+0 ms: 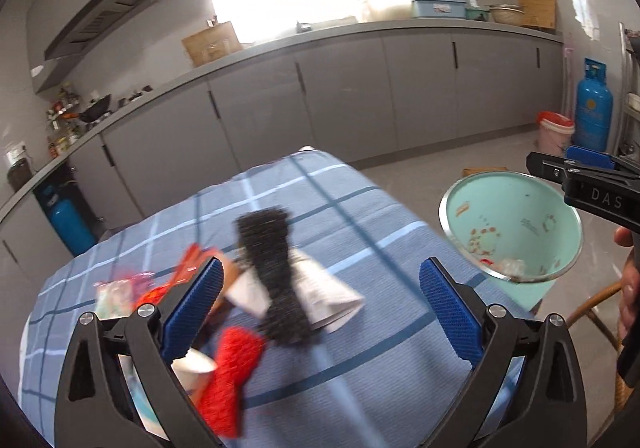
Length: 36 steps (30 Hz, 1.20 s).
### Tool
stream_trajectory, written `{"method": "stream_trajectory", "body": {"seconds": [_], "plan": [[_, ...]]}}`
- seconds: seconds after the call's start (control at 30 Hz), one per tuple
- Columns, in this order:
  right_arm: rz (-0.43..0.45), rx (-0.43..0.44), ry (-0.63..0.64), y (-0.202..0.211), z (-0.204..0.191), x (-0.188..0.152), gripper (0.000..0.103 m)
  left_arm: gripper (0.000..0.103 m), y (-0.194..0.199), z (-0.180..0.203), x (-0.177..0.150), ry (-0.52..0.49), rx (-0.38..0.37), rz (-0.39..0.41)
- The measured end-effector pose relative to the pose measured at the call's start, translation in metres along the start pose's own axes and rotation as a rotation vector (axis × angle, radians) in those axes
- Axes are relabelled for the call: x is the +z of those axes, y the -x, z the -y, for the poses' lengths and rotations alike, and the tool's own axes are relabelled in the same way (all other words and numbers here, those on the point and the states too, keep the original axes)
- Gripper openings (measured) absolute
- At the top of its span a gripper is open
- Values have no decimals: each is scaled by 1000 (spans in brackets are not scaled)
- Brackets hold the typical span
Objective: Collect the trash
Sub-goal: 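Move both tools back over the table toward the paper cup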
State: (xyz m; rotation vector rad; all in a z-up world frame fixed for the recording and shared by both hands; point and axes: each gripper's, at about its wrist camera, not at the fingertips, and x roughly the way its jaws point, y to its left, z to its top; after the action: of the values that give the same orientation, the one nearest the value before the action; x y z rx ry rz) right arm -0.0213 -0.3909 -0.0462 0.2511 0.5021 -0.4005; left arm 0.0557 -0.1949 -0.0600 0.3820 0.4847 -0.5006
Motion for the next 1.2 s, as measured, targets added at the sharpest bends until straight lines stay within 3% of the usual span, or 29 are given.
{"method": "stream_trajectory", "body": {"seconds": [0.27,0.47,0.7,1.03,1.2], "plan": [[-21,94,95,8,-73,-10,73,98,38,-89,-40,96,162,-7],[-52,167,157,5,-122,-19,73,98,44,-147,-77,191,257,-77],[-76,216,200,7,-151,-34,74,98,39,-152,-90,230,222,-104],[-111,221,191,0,-148,-50,76,98,-8,-131,-91,192,90,-157],[-117,225,188,-1,-149,-52,76,93,-17,-126,-90,182,83,-166]]}}
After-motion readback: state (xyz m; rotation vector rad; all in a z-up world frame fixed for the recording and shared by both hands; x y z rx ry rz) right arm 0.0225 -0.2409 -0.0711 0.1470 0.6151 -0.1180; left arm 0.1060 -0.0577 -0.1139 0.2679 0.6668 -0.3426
